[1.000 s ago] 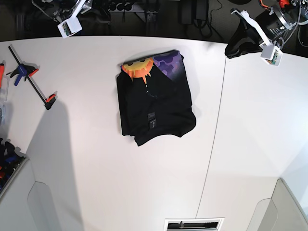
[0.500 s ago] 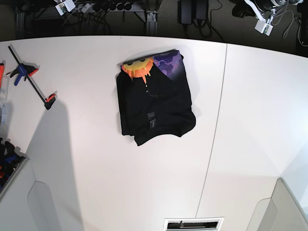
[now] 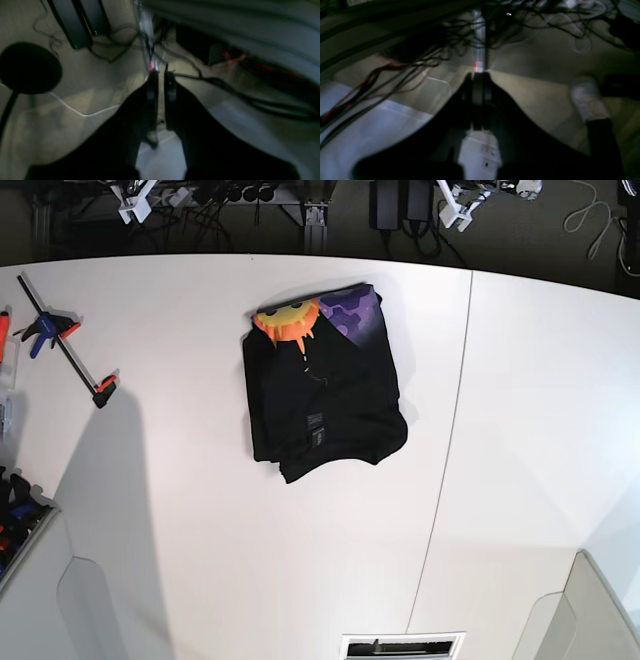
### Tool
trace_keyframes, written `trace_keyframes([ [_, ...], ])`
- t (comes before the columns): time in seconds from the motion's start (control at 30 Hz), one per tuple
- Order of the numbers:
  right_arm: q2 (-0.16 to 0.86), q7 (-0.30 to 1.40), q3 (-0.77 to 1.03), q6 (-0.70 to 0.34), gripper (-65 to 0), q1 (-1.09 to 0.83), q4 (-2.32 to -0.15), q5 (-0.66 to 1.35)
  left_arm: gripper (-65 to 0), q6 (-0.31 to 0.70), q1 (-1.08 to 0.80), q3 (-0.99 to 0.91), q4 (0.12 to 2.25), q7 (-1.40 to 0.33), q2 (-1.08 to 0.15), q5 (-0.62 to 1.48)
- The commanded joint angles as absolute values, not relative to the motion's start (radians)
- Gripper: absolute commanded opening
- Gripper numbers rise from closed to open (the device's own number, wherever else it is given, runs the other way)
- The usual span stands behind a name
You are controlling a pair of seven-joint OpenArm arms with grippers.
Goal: Layout the t-shirt on the table in an organized manner, then fold the t-shirt properly
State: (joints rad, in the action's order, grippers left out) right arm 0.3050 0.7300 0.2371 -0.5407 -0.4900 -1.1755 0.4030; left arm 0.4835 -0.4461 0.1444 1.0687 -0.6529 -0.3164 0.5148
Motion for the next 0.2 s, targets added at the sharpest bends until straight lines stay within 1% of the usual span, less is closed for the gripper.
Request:
trace_keyframes([
  [0.0, 0.318, 0.741, 0.242, -0.545, -65.0, -0.477, -1.161, 0.406, -60.5, 0.476, -0.42, 0.176, 1.034, -0.648, -0.324, 0.522],
  [0.1, 0.318, 0.741, 0.242, -0.546, -65.0, -0.435, -1.109, 0.407, -60.5, 0.451, -0.341, 0.248, 0.903, -0.621, -0.298, 0.502],
  [0.17, 0.318, 0.735, 0.242, -0.546, -65.0, -0.411, -1.084, 0.406, -60.5, 0.426, -0.3, 0.26, 0.827, -0.595, -0.267, 0.459],
])
